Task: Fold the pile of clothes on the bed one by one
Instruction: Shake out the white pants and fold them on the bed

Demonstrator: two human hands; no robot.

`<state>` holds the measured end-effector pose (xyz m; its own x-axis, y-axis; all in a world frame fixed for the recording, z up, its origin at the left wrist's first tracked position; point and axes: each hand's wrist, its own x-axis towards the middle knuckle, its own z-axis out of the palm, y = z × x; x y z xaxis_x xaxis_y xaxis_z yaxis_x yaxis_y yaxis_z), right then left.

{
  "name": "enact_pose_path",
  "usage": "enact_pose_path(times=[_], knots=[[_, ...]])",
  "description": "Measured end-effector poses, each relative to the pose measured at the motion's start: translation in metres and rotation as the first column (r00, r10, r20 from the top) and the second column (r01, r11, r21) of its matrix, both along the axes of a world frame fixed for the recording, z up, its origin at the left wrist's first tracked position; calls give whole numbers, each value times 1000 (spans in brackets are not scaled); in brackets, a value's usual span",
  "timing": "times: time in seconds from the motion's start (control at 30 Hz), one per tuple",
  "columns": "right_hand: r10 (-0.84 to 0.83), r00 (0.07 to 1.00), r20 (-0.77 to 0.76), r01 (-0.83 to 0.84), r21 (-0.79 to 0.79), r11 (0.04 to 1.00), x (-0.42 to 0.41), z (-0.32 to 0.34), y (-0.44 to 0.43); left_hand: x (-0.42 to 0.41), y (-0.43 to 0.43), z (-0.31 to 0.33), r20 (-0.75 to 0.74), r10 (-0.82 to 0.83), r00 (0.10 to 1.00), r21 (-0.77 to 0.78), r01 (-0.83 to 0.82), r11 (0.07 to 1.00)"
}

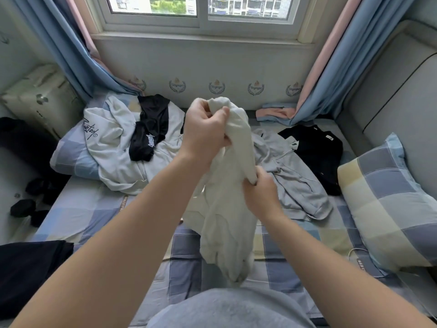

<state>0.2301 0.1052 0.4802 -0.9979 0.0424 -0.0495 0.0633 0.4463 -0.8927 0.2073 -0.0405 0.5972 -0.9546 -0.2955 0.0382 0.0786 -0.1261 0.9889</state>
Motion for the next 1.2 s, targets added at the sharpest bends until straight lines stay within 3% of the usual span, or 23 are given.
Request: enact_pose_path(times=[0.03, 0.17, 0.27, 0.3, 0.37, 0.47, 0.53, 0.67, 0.73, 0.9, 0.97, 1.07, 1.13, 1.2], knots=[[-1, 1000, -11, 2, 28, 1000, -3, -1, 11, -2, -7, 0, -12, 48, 999, -83, -49, 995], [203, 979, 13, -201, -103, 974, -10, 18, 61, -7, -38, -19, 35, 124, 992, -282, -109, 953], [326, 944, -49, -329, -68, 942, -11, 60, 80, -7, -46, -41, 110, 126, 986, -534, -48, 844], [352, 933, -73, -356, -53, 933, -12, 76, 81, -6, -46, -46, 86, 83, 993, -602, -14, 798], [387, 914, -119, -395, -54, 917, -16, 104, 79, -2, -43, -47, 85, -169, 982, -664, 182, 725], [466, 876, -124, -476, -64, 877, -21, 128, 73, 11, -21, -44, 330, -561, 759, -511, 644, 569], [494, 862, -112, -500, -43, 865, -24, 134, 71, 15, -4, -52, 326, -635, 701, -392, 711, 584], [471, 875, -108, -482, -129, 866, -29, 130, 84, 19, 6, -49, 179, -608, 773, -133, 632, 764], [471, 882, -31, -472, -95, 877, -30, 115, 95, 19, 2, -38, 119, -545, 830, -15, 550, 835], [409, 859, 307, -413, -55, 909, -10, 27, 106, 16, 1, -13, -9, -411, 912, 93, 410, 907], [372, 863, 343, -356, -110, 928, 2, 5, 107, 9, -5, -11, -25, -323, 946, 97, 323, 941], [410, 860, 305, -315, -315, 895, 9, 8, 105, -3, -21, -21, -7, -95, 995, -218, 91, 972], [462, 851, 249, -346, -395, 851, 10, 25, 98, -4, -30, -33, 40, -35, 999, -492, 50, 869], [474, 862, 181, -336, -497, 800, 7, 45, 91, 0, -36, -45, 133, -166, 977, -652, 212, 728]])
